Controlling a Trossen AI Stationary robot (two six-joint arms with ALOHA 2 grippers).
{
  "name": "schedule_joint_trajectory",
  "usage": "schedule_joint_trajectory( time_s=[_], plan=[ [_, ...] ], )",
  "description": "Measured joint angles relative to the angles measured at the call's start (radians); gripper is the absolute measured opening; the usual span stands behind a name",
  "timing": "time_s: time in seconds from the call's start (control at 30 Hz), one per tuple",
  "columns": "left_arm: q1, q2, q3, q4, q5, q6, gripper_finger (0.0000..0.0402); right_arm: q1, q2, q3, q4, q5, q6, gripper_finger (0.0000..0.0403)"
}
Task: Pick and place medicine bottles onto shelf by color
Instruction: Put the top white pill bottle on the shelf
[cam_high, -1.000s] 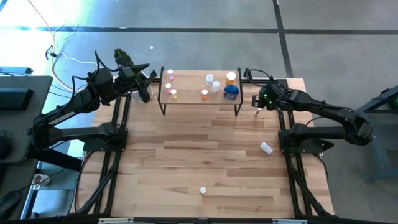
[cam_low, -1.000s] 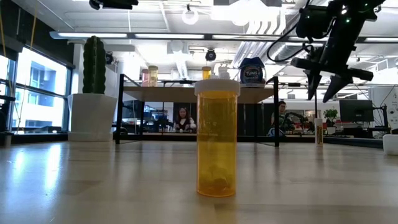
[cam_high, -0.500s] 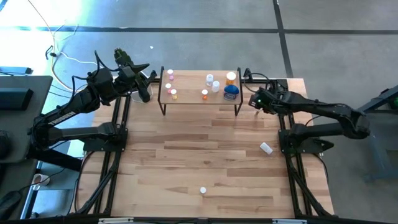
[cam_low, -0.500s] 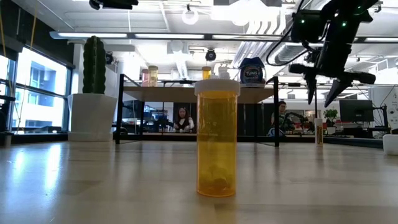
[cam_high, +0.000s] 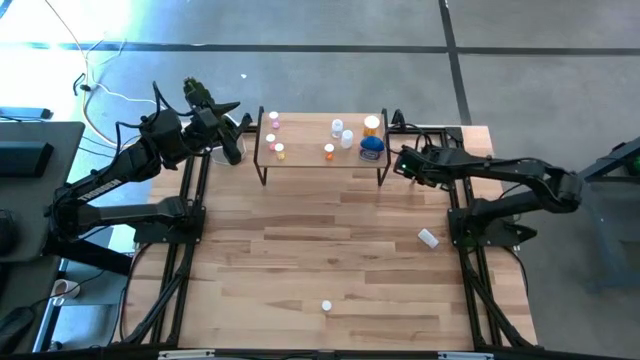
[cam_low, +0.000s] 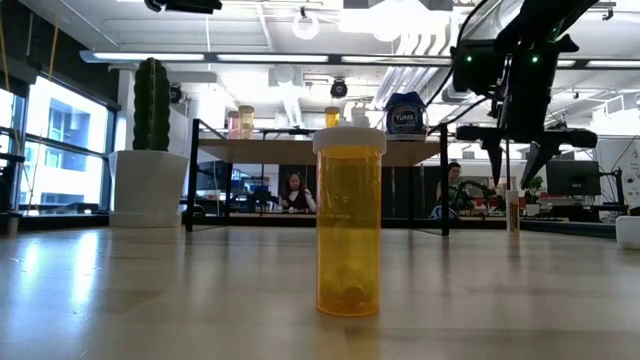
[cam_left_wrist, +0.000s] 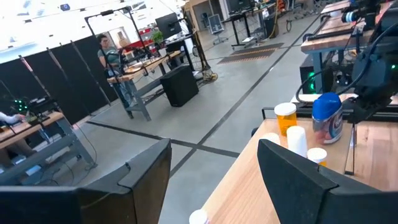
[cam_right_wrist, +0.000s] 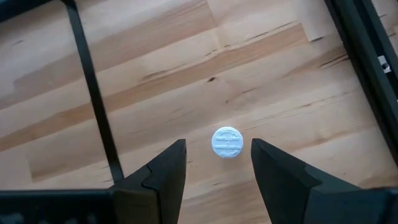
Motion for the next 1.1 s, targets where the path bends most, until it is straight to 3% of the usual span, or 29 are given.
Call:
schedule_joint_trajectory(
  time_s=[0.43,0.83,1.1],
  plan=[
    [0.0,0.0,0.0,0.0,-0.001,0.01,0.0227,-0.001,0.087,0.0,-0.002,0.012,0.022,0.0168],
    [0.0,0.0,0.0,0.0,-0.004,0.008,0.0227,-0.001,0.093,0.0,-0.004,0.029,-0.002,0.0075],
    [0.0,0.0,0.0,0.0,-0.004,0.008,0.0227,0.005,0.09,0.001,-0.013,0.023,-0.004,0.0058]
  ],
)
